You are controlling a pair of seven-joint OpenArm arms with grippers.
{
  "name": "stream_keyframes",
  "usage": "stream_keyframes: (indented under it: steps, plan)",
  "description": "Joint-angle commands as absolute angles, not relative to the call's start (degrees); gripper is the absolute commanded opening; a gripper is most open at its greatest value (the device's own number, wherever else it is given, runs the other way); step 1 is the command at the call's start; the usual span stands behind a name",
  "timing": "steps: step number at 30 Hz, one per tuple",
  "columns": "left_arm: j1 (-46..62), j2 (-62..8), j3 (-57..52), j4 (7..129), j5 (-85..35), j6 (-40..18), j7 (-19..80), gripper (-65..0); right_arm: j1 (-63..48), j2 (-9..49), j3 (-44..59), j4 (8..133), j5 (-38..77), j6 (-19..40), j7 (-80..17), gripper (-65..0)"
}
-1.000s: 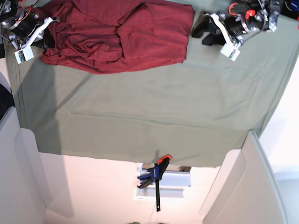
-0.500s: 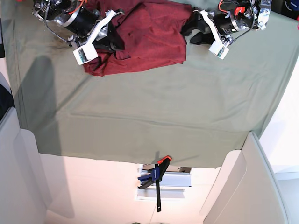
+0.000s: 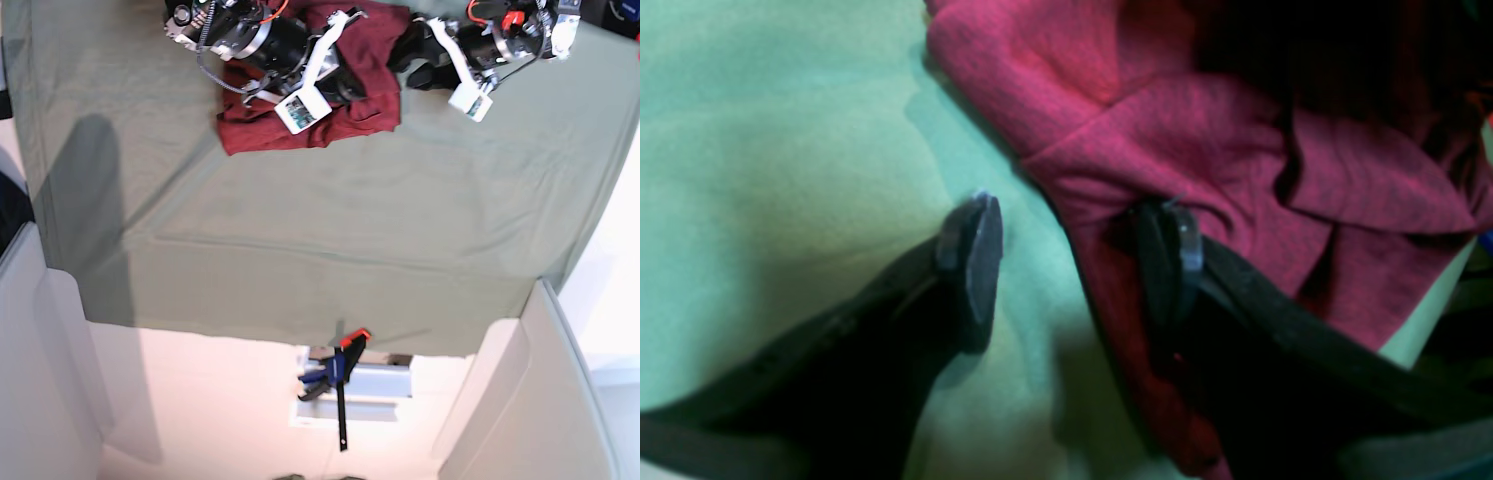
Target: Fold the T-shirt properly
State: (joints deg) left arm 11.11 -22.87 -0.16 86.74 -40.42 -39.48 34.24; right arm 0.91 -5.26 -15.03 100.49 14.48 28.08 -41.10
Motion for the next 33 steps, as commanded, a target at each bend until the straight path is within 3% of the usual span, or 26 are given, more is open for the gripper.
stream_keyframes:
  steps: [1,3,4,6,8,14,20,28,33]
  plan:
    - [10.94,-23.51,-0.25,87.24,-41.36,-40.0,34.57,-29.4,2.37,-5.76,-15.29,100.31,16.36,28.29,-39.46,-65.0]
    - [10.92,-23.51,-0.47,87.24,-42.04,-40.0,34.57,-29.4,3.36,-5.78,-15.79,98.15,18.61,28.29,-39.48,-65.0]
    - [10.94,-23.51,-0.69,87.26,-42.61,-40.0,34.57,-29.4,3.62,-5.78,-16.27,97.23,19.92,28.29,-39.46,-61.1]
    - [10.92,-23.51,-1.32,87.26,-43.83,-40.0,34.83,-29.4,3.62,-5.93,-17.67,96.38,21.34,28.32,-39.48,-46.7]
    - [10.81,-23.51,-2.44,87.26,-45.58,-40.0,35.38,-29.4,3.66,-5.91,-19.81,96.38,21.45,28.97,-39.48,-38.8]
    - [10.81,-23.51,-7.64,87.33,-51.18,-40.0,40.38,-29.4,4.34,-5.87,-22.76,100.55,21.21,29.85,-39.75,-38.1]
    - [10.83,-23.57,-10.79,87.42,-54.7,-40.0,44.12,-29.4,4.4,-5.32,-15.27,109.58,13.56,29.78,-44.91,-38.1]
    - [10.81,-23.81,-10.9,87.42,-55.57,-40.0,44.03,-29.4,1.69,3.6,-7.25,109.93,24.51,29.82,-49.98,-38.1]
    - [10.81,-23.81,-10.9,87.42,-55.55,-40.0,43.99,-29.4,-1.89,5.56,-7.27,109.6,20.43,29.85,-49.52,-38.1]
